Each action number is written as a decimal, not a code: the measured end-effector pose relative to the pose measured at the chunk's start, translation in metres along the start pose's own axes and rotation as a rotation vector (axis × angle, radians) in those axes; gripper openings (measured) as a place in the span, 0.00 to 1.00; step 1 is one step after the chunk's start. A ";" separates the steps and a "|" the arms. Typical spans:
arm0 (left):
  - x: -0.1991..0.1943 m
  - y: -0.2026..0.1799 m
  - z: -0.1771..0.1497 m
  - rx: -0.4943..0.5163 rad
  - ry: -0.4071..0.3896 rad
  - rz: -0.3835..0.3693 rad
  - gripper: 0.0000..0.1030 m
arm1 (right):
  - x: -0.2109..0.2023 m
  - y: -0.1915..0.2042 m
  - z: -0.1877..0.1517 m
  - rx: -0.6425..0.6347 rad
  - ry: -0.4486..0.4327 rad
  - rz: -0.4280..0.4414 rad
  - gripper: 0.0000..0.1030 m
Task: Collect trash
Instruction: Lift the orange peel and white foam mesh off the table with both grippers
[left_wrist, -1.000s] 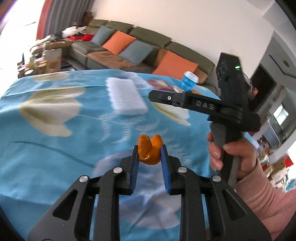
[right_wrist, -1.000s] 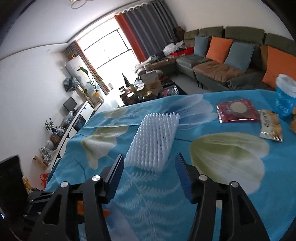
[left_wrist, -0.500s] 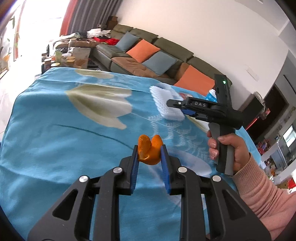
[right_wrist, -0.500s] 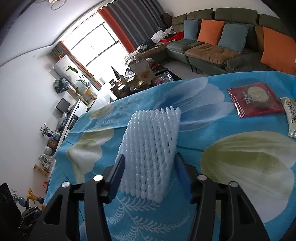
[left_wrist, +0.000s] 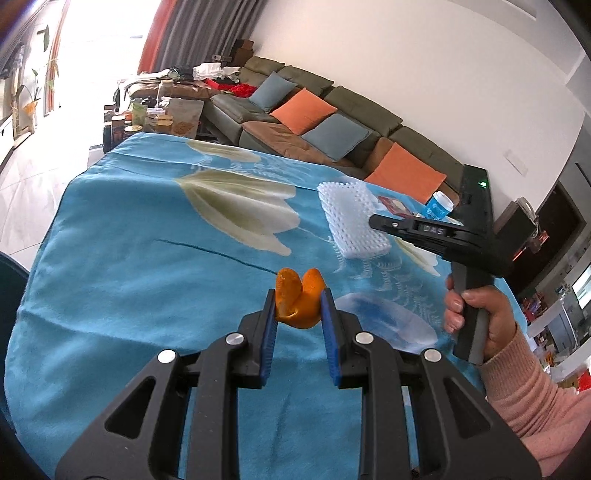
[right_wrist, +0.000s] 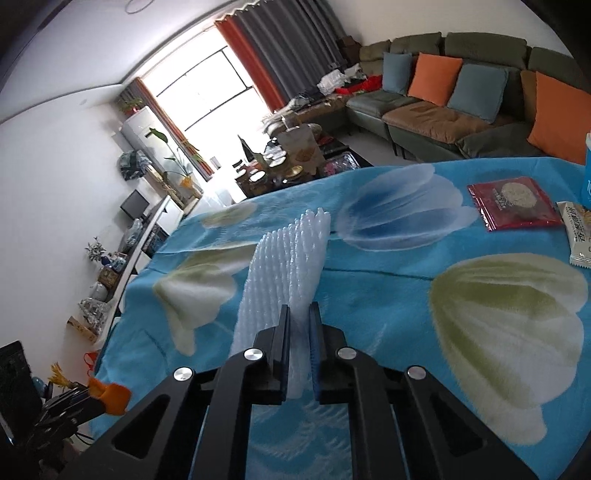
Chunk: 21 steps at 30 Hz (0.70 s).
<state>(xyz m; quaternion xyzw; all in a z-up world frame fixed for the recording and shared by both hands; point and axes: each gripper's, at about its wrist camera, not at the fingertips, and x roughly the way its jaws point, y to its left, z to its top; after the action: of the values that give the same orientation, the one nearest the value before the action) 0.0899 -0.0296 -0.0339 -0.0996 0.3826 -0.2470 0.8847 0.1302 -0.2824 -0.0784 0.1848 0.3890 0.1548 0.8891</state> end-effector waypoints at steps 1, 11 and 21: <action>-0.001 0.001 0.000 0.000 -0.002 0.003 0.22 | -0.003 0.002 -0.001 0.001 -0.005 0.009 0.08; -0.015 0.005 -0.008 -0.002 -0.024 0.020 0.22 | -0.032 0.035 -0.018 -0.050 -0.051 0.087 0.08; -0.028 0.009 -0.014 -0.014 -0.048 0.041 0.22 | -0.042 0.062 -0.035 -0.088 -0.052 0.145 0.08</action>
<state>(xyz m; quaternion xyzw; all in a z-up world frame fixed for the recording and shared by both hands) 0.0663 -0.0073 -0.0296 -0.1037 0.3648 -0.2237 0.8978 0.0686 -0.2381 -0.0454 0.1771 0.3441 0.2309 0.8927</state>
